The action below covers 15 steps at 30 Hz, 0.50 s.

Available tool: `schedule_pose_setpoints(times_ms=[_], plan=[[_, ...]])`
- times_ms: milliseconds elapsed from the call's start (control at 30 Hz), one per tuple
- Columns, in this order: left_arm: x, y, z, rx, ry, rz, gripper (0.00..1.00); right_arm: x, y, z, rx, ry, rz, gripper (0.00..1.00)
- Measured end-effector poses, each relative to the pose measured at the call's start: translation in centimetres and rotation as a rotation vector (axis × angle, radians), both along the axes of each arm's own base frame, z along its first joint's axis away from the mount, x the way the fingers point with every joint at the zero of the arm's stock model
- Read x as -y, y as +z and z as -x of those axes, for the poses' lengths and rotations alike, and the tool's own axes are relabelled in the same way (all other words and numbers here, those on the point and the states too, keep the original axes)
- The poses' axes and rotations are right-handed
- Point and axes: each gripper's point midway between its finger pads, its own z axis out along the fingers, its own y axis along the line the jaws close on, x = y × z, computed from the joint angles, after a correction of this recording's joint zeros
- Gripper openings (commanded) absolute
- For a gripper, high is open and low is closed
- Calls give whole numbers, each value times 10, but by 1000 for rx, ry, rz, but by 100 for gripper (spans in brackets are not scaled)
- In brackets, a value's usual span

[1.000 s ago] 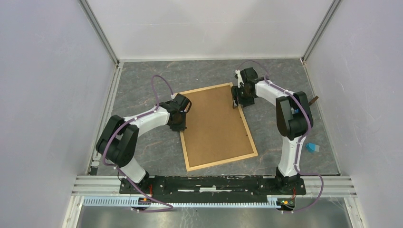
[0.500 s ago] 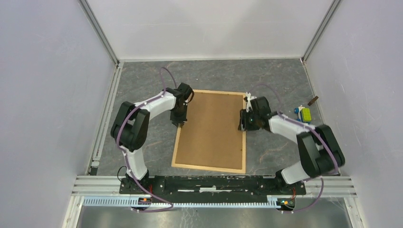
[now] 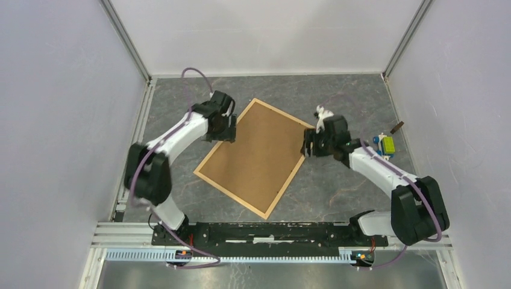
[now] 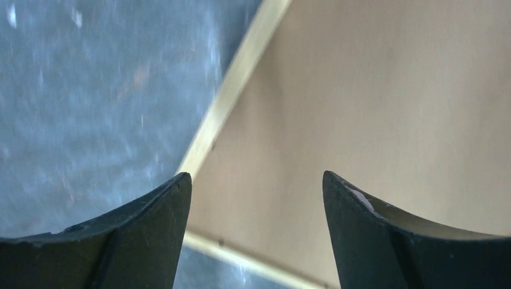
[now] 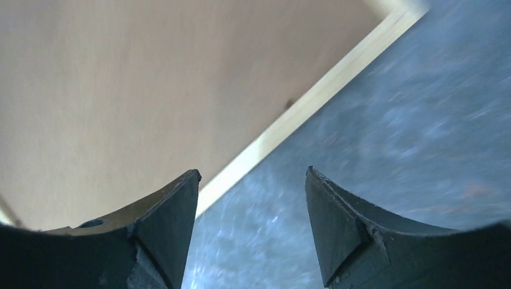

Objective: Put the photo into the frame

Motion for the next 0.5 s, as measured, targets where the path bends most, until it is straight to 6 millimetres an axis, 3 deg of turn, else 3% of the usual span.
schedule_pose_setpoints(times_ms=[100, 200, 367, 500], plan=[[-11, 24, 55, 44, 18, 72, 92, 19, 37, -47, 110, -64, 21, 73], [-14, 31, 110, 67, 58, 179, 94, 26, 52, -88, 151, -83, 39, 73], [5, 10, 176, -6, 143, 334, 97, 16, 36, -160, 115, -34, 68, 73], [18, -19, 214, -110, 235, 395, 90, 10, 10, -189, 63, 15, 80, 72]])
